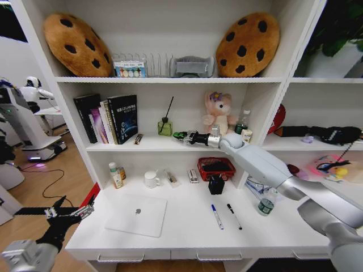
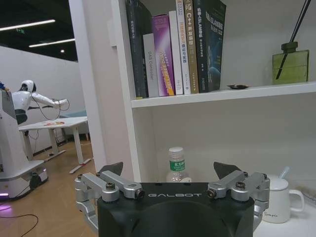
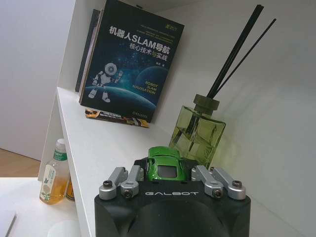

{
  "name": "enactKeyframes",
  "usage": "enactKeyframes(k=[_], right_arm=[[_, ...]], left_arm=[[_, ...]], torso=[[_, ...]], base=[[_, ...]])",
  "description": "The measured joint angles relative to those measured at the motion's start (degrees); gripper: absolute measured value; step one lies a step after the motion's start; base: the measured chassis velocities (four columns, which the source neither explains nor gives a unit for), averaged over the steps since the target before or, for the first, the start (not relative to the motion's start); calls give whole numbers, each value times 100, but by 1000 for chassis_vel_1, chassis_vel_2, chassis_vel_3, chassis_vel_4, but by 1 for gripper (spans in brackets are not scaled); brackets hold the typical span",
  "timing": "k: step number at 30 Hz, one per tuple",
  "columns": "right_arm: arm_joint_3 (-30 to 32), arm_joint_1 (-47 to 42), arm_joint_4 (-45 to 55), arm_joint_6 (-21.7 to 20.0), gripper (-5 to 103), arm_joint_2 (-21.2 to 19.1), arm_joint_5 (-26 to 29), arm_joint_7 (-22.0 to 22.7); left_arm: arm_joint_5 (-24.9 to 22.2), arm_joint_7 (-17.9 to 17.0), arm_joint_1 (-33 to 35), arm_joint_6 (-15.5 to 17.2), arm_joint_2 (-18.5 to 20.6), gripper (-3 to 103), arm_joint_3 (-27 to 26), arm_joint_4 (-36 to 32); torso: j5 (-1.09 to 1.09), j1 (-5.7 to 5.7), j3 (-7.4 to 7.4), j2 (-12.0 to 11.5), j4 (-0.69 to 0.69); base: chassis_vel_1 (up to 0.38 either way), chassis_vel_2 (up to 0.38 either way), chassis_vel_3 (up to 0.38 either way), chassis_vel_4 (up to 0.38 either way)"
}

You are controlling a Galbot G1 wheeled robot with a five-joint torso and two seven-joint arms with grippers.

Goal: Organize the objects on the table.

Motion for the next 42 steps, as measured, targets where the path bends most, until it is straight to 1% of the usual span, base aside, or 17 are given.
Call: enactKeyframes(k=[3,5,8,14,17,19,20,24,25,28,30,32,33,36,37,39,42], right_arm=[[2,-5,-8,13,37,0,-18,1],[25,-5,-23,41,48,-4,-14,32],[39,-5,-25,58,53,-8,-11,39],[255,-67,169,140,82,-62,51,154],[488,-202,623,6,86,-193,133,446],[715,-405,1334,-113,97,-437,334,950],[715,-405,1334,-113,97,-437,334,950],[1258,-945,2584,-198,100,-1012,522,1792],[1258,-945,2584,-198,100,-1012,522,1792],[2435,-2289,3981,-428,100,-1904,567,2565],[2632,-2644,4257,-445,100,-2118,574,2812],[3123,-3453,4963,-583,100,-2520,609,3951],[3123,-3453,4963,-583,100,-2520,609,3951],[4287,-4959,5962,-1126,100,-2670,1059,5770],[4287,-4959,5962,-1126,100,-2670,1059,5770],[5605,-6493,6240,-1078,100,-2441,845,5938],[5854,-6818,6263,-1041,100,-2353,747,5914]], left_arm=[[0,0,0,0,0,100,0,0],[0,0,0,0,0,100,0,0],[0,0,0,0,0,100,0,0],[0,0,0,0,0,100,0,0],[0,0,0,0,0,100,0,0],[0,0,0,0,0,100,0,0],[0,0,0,0,0,100,0,0],[0,0,0,0,0,100,0,0],[0,0,0,0,0,100,0,0],[0,-1,0,0,0,100,0,0],[0,-1,0,0,1,100,0,0],[0,1,0,0,0,100,0,0],[0,1,0,0,0,100,0,0],[0,0,0,0,-1,100,0,0],[0,0,0,0,-1,100,0,0],[0,0,0,0,0,100,-1,0],[0,-2,0,0,0,100,0,0]], torso=[[0,0,0,0,0],[0,0,0,0,0],[0,0,0,1,0],[0,0,1,0,1],[0,0,0,0,0],[0,0,0,1,0],[0,0,0,1,0],[0,0,0,1,2],[0,0,0,1,2],[1,-1,-1,1,-2],[2,-1,-1,1,-7],[3,-1,-1,1,-7],[3,-1,-1,1,-7],[1,-1,-1,2,4],[1,-1,-1,2,4],[-2,-1,-1,2,3],[-3,-1,-1,2,2]], base=[[0,0,0,0],[0,0,0,0],[0,0,0,0],[0,0,0,0],[0,0,0,0],[0,0,0,0],[0,0,0,0],[0,0,0,0],[0,0,0,0],[0,0,0,0],[0,0,0,0],[0,0,0,0],[0,0,0,0],[0,0,0,0],[0,0,0,0],[0,0,0,0],[0,0,0,0]])
